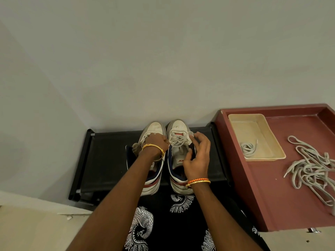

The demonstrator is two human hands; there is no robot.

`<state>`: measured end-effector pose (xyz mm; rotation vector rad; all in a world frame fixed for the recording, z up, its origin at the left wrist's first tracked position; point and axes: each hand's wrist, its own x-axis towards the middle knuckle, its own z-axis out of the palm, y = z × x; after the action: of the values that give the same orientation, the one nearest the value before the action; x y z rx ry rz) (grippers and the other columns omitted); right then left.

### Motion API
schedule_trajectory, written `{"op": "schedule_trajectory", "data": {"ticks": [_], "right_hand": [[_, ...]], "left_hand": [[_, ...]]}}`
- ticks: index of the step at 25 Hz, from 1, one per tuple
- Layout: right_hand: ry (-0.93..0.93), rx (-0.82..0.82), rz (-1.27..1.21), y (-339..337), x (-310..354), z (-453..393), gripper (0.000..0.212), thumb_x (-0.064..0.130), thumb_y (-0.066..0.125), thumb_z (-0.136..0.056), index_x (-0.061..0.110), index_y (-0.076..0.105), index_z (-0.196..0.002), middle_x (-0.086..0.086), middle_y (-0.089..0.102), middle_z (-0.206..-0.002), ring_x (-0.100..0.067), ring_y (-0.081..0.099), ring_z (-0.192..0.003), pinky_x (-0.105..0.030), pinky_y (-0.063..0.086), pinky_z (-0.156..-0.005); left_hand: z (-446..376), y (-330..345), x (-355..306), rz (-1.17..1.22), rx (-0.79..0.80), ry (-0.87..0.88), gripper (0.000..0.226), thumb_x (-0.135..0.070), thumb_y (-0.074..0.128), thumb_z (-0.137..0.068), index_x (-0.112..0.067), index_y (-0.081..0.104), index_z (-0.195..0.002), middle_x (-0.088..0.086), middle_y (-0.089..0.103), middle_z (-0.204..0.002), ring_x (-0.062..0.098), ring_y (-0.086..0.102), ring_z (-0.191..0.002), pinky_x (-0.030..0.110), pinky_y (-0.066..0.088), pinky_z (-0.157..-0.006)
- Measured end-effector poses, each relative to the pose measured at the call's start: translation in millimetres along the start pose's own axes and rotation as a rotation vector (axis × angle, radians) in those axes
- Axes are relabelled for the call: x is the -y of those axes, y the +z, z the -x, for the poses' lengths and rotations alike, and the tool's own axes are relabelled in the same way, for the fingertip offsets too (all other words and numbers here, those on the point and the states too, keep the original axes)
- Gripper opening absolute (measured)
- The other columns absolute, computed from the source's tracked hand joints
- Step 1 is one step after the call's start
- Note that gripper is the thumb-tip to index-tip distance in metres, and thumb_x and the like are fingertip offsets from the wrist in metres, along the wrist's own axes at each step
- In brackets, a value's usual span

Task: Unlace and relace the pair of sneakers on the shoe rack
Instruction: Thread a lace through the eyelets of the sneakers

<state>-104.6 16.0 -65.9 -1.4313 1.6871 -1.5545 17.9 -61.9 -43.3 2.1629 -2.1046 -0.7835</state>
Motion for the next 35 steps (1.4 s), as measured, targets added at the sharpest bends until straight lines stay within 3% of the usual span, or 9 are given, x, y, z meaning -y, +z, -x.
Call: {"op": "schedule_trajectory", "data": {"ticks": [7,11,14,16,19,24,27,30,35], "right_hand": [[0.226,0.102,0.257,4,-2,-5,0.047,-0.017,0.054,-0.077,0.004,0.051,-0.119,-0.011,0.035,-0.127,-0.022,0.054,-0.103,-0.02,0.044,-0.091],[0.306,0.194,0.339,4,-3,-6,0.044,-0.017,0.054,-0.075,0.002,0.054,-0.115,-0.013,0.035,-0.127,-0.027,0.053,-0.103,-0.022,0.042,-0.093],[0.294,0.209,0.347,3,-3,-7,0.043,-0.016,0.055,-0.075,0.003,0.054,-0.114,-0.012,0.035,-0.126,-0.026,0.053,-0.104,-0.025,0.045,-0.094],[0.287,0.223,0.346,3,-5,-8,0.043,-0.016,0.056,-0.074,0.004,0.055,-0.112,-0.012,0.035,-0.126,-0.025,0.052,-0.104,-0.026,0.046,-0.094],[0.283,0.262,0.362,2,-7,-8,0.044,-0.015,0.058,-0.074,0.007,0.054,-0.112,-0.01,0.034,-0.127,-0.024,0.051,-0.107,-0.027,0.047,-0.096],[0.301,0.377,0.393,-2,-8,-14,0.041,-0.004,0.064,-0.076,0.011,0.054,-0.113,-0.008,0.034,-0.129,-0.026,0.05,-0.111,-0.033,0.048,-0.097],[0.296,0.297,0.322,-12,1,-18,0.026,0.012,0.065,-0.081,0.013,0.059,-0.106,-0.008,0.047,-0.12,-0.026,0.05,-0.109,-0.041,0.045,-0.095],[0.333,0.233,0.064,-24,29,-24,0.01,0.015,0.065,-0.083,0.019,0.065,-0.092,0.0,0.064,-0.101,-0.014,0.058,-0.098,-0.027,0.047,-0.08],[0.328,0.472,-0.47,-23,93,-28,0.023,0.003,0.062,-0.087,0.01,0.062,-0.109,0.001,0.069,-0.097,-0.008,0.066,-0.095,-0.021,0.052,-0.083]], "left_hand": [[12,-49,3,0.484,-0.426,-0.187,0.012,-0.019,0.057,-0.088,-0.017,0.068,-0.091,0.006,0.057,-0.118,0.029,0.052,-0.111,0.048,0.037,-0.1],[23,-66,-4,0.69,-0.288,-0.006,0.013,-0.007,0.052,-0.091,-0.008,0.063,-0.084,0.006,0.066,-0.101,0.019,0.063,-0.088,0.033,0.05,-0.082],[22,-55,-7,0.872,-0.124,-0.073,0.024,0.0,0.047,-0.086,-0.007,0.057,-0.065,0.015,0.063,-0.078,0.025,0.058,-0.059,0.039,0.051,-0.065],[14,-40,-4,0.583,-0.092,-0.087,0.022,-0.008,0.047,-0.089,-0.004,0.064,-0.076,0.017,0.065,-0.08,0.025,0.055,-0.061,0.035,0.049,-0.063],[4,-17,-3,0.093,-0.003,-0.01,0.029,-0.018,0.05,-0.093,-0.013,0.064,-0.117,0.014,0.061,-0.119,0.03,0.056,-0.105,0.037,0.046,-0.093],[-12,-26,-9,-0.336,0.122,0.0,0.048,-0.041,0.055,-0.09,-0.011,0.054,-0.127,0.015,0.048,-0.132,0.032,0.044,-0.121,0.041,0.039,-0.1],[-3,-47,-13,0.1,0.212,-0.076,0.032,-0.029,0.059,-0.088,-0.009,0.064,-0.112,0.012,0.053,-0.112,0.025,0.047,-0.105,0.033,0.038,-0.091],[21,-71,-23,0.527,0.248,-0.017,0.028,-0.027,0.056,-0.092,-0.005,0.069,-0.105,0.005,0.056,-0.103,0.018,0.048,-0.099,0.031,0.037,-0.091],[79,-100,-56,0.925,0.238,0.113,0.02,-0.02,0.052,-0.095,-0.014,0.07,-0.09,-0.01,0.068,-0.066,0.001,0.059,-0.063,0.018,0.042,-0.064]]}}
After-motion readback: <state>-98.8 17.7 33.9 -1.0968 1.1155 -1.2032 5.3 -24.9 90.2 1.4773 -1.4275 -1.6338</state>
